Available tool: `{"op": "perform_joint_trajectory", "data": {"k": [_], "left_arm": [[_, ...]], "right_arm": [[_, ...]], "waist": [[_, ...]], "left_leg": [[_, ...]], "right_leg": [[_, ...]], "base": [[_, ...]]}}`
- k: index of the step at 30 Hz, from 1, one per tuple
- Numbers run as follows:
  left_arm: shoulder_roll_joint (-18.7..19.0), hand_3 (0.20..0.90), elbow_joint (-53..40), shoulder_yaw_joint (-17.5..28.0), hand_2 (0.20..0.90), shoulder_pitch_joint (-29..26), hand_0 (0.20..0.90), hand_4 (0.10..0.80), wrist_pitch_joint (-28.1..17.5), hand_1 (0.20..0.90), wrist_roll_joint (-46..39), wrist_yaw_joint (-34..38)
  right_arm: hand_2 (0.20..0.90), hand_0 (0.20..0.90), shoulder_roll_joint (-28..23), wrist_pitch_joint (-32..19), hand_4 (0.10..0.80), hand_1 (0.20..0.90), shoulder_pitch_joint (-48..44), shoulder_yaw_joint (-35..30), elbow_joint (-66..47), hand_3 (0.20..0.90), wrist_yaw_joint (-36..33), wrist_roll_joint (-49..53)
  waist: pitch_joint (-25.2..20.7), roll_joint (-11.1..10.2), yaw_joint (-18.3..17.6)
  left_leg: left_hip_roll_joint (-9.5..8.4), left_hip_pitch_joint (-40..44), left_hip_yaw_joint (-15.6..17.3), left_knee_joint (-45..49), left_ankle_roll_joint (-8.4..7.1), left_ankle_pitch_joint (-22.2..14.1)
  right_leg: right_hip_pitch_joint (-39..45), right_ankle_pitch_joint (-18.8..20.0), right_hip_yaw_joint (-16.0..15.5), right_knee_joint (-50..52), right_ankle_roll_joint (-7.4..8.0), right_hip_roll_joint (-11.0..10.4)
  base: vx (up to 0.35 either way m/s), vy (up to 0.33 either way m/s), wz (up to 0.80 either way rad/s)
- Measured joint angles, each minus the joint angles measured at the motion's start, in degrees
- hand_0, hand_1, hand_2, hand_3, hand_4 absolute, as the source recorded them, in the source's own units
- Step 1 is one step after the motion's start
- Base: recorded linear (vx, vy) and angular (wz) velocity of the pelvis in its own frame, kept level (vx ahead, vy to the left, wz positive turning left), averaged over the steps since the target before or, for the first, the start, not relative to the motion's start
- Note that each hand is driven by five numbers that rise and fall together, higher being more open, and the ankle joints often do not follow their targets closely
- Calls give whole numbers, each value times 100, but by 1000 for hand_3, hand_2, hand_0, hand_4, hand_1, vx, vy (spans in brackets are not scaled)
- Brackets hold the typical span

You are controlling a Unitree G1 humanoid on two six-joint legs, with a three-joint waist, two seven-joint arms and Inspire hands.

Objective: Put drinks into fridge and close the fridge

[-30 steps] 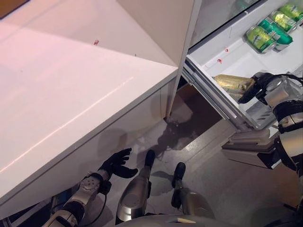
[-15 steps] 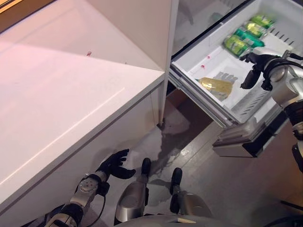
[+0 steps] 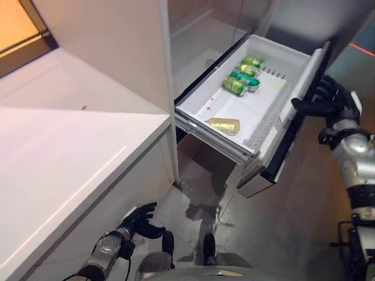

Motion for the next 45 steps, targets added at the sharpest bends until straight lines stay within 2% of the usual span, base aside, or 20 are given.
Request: {"op": "perform_joint_trajectory", "data": {"k": [4, 7, 12, 16, 20, 23, 28, 31, 32, 33, 34, 35, 36, 37, 40, 45], "left_arm": [[-200, 900, 105, -59, 900, 122, 900, 800, -2, 900, -2, 6], [-229, 900, 134, -263, 900, 95, 900, 800, -1, 900, -2, 35], [-247, 900, 146, -300, 900, -274, 900, 800, 20, 900, -18, 269], [-212, 900, 133, -315, 900, -655, 900, 800, -6, 900, -126, 423], [-217, 900, -22, -304, 900, -807, 900, 800, -115, 900, -152, 470], [-224, 900, -89, -312, 900, -821, 900, 800, -228, 900, -256, 487], [-236, 900, -240, -301, 900, -902, 900, 800, -328, 900, -357, 509], [-293, 900, -356, -293, 900, -908, 900, 800, -347, 900, -411, 517], [-282, 900, -384, -293, 900, -912, 900, 800, -356, 900, -412, 533], [-264, 900, -422, -278, 900, -906, 900, 800, -355, 900, -451, 530], [-286, 900, -523, -219, 900, -906, 900, 800, -354, 900, -505, 502], [-294, 900, -545, -213, 900, -906, 900, 800, -359, 900, -529, 476], [-369, 900, -552, -253, 900, -890, 900, 800, -346, 900, -500, 493], [-393, 900, -473, -264, 900, -925, 900, 800, -332, 900, -465, 531], [-388, 900, -462, -251, 900, -870, 900, 800, -343, 900, -474, 547], [-366, 900, -370, -245, 900, -820, 900, 800, -347, 900, -470, 531]], "right_arm": [[900, 900, 658, -324, 800, 900, 659, -1, 2, 900, -225, 504], [900, 900, 913, -451, 800, 900, 821, 51, 82, 900, -332, 853], [900, 900, 874, -995, 800, 900, 343, 53, 264, 900, -351, 1184], [900, 900, 856, -1304, 800, 900, -247, 6, 363, 900, -340, 1406], [900, 900, 828, -1463, 800, 900, -600, -80, 361, 900, -245, 1532], [900, 900, 749, -1492, 800, 900, -798, -95, 361, 900, -84, 1632], [900, 900, 616, -1484, 800, 900, -957, -87, 341, 900, 376, 1849], [900, 900, 599, -1387, 800, 900, -983, -14, 213, 900, 607, 1913], [900, 900, 612, -1385, 800, 900, -1015, -12, 153, 900, 651, 1922], [900, 900, 614, -1402, 800, 900, -1064, -24, 114, 900, 677, 1926], [900, 900, 571, -1369, 800, 900, -1256, -16, 102, 900, 710, 1928], [900, 900, 539, -1334, 800, 900, -1334, 12, 101, 900, 743, 1927], [900, 900, 529, -1240, 800, 900, -1360, 114, 83, 900, 822, 1926], [900, 900, 517, -1179, 800, 900, -1358, 283, 48, 900, 847, 1912], [900, 900, 523, -1081, 800, 900, -1365, 429, -8, 900, 852, 1893], [900, 900, 525, -880, 800, 900, -1373, 749, -13, 900, 1023, 1723]], "waist": [[-29, 73, -10], [25, 115, 68], [503, 209, 191], [985, 147, 238], [1226, 161, 356], [1278, 183, 367], [1379, 196, 416], [1486, 289, 475], [1483, 290, 500], [1482, 260, 493], [1538, 283, 471], [1581, 340, 485], [1583, 460, 492], [1600, 424, 486], [1595, 420, 498], [1585, 419, 641]], "left_leg": [[-6, 56, 84, 87, 9, -23], [-11, -140, 58, 506, 18, -182], [-43, -773, -48, 1400, 27, -431], [-120, -1657, -125, 2282, 139, -601], [-228, -2125, -212, 2730, 197, -648], [-369, -2506, -298, 3088, 227, -668], [-492, -2919, -333, 3358, 240, -676], [-481, -3096, -480, 3615, 243, -721], [-478, -3206, -484, 3611, 241, -720], [-518, -3305, -479, 3641, 229, -713], [-587, -3424, -439, 4024, 285, -897], [-590, -3471, -411, 4485, 375, -1183], [-584, -3260, -423, 4881, 400, -1548], [-599, -3156, -455, 4739, 265, -1708], [-623, -3065, -550, 4571, 277, -1655], [-623, -2663, -601, 4203, 206, -1520]], "right_leg": [[30, -24, 109, 4, 38, -2], [-40, -31, 94, 174, 38, -25], [-654, -329, -26, 1095, 17, -85], [-1707, -712, -27, 2397, 22, -243], [-2188, -766, -20, 2924, 51, -384], [-2580, -852, -20, 3343, 68, -477], [-3047, -912, -2, 3780, 69, -598], [-3158, -982, -20, 4145, 36, -535], [-3306, -1232, -17, 4635, -92, -477], [-3272, -1681, -40, 4973, -307, -479], [-3321, -1811, -132, 4879, -243, -576], [-3323, -1808, -195, 4921, -248, -603], [-3264, -1818, -255, 4971, -250, -555], [-3231, -1824, -252, 4999, -242, -577], [-3114, -1816, -363, 4832, -253, -600], [-2737, -1797, -439, 4578, -287, -605]], "base": [[-19, -11, -13], [-108, -15, 4], [-204, -12, 11], [-118, 14, 10], [-46, 35, 7], [-52, 58, 10], [-2, 38, 8], [30, 15, -1], [71, 16, 14], [100, 15, 20], [87, 10, 13], [79, 11, -3], [114, 26, -2], [135, 33, 5], [126, 35, 21], [125, 47, 7]]}}
